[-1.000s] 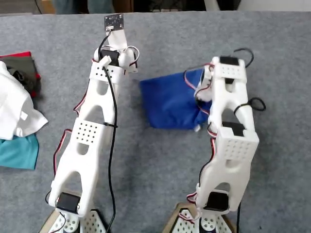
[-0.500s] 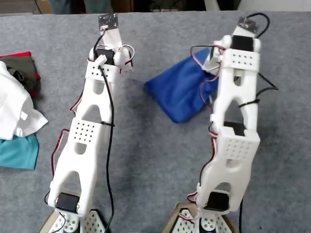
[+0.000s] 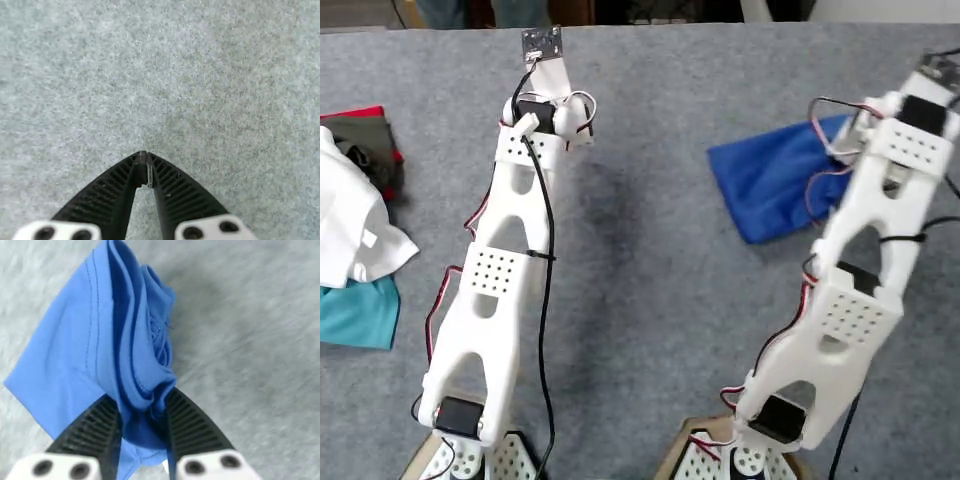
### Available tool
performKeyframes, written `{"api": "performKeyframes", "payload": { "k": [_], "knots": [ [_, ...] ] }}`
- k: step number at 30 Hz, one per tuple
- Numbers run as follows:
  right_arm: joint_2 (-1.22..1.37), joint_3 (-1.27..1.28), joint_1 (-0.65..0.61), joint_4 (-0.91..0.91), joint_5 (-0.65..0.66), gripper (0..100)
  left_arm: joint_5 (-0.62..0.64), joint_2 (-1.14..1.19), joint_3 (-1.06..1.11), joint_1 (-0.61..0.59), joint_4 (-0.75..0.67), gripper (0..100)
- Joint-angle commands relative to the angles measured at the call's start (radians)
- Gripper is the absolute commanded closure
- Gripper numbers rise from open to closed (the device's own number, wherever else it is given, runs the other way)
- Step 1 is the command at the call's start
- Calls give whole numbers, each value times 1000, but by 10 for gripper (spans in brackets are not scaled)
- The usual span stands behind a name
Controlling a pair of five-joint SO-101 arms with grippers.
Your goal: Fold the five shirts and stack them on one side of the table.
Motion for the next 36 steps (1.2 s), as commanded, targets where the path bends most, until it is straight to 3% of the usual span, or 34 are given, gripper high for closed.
{"api": "performKeyframes", "payload": {
  "k": [1,12,15,19,21,26,31,36],
  "knots": [
    [-8,-47,51,-43,20,985,6,-28,-22,-1,-14,967],
    [47,-56,83,-71,75,972,2,-26,-15,-4,-8,966],
    [50,-59,83,-26,80,845,2,-32,-21,-13,-6,958],
    [16,-137,77,87,86,588,0,-38,-74,-73,34,828],
    [-4,-211,74,147,83,528,2,-51,-81,-136,41,824],
    [-36,-414,58,273,84,640,-81,-123,-73,-363,160,822],
    [-81,-441,3,275,83,969,-121,-222,-76,-642,269,822],
    [-113,-441,-89,276,77,934,-199,-324,-74,-874,304,813]
  ]
}}
